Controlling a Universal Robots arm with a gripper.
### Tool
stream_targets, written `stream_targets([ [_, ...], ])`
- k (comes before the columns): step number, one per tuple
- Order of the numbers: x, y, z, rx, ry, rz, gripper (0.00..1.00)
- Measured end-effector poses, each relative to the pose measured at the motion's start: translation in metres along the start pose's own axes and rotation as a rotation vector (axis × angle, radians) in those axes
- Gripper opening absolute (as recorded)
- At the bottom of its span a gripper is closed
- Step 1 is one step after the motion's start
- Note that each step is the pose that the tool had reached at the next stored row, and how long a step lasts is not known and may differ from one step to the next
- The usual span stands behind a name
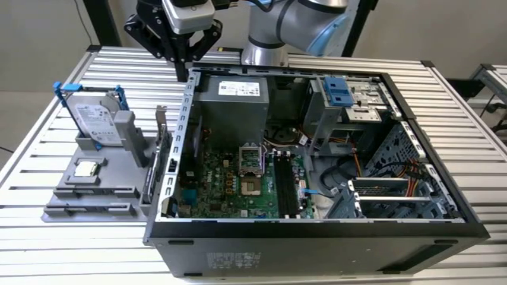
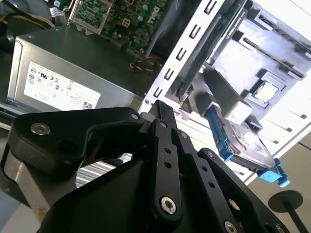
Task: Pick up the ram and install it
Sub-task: 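Reach for the ram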
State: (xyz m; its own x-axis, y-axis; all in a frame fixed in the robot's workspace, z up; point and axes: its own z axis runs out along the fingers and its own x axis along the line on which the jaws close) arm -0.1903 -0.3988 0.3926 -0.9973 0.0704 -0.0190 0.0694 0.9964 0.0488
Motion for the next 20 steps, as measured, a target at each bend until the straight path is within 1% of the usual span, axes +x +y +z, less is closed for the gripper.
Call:
stream_targets([
  [12, 0.0041, -0.0003, -0.0001, 0.0, 0.0, 0.0, 0.0],
  [20, 0.0083, -0.0006, -0.0002, 0.0, 0.0, 0.0, 0.0],
])
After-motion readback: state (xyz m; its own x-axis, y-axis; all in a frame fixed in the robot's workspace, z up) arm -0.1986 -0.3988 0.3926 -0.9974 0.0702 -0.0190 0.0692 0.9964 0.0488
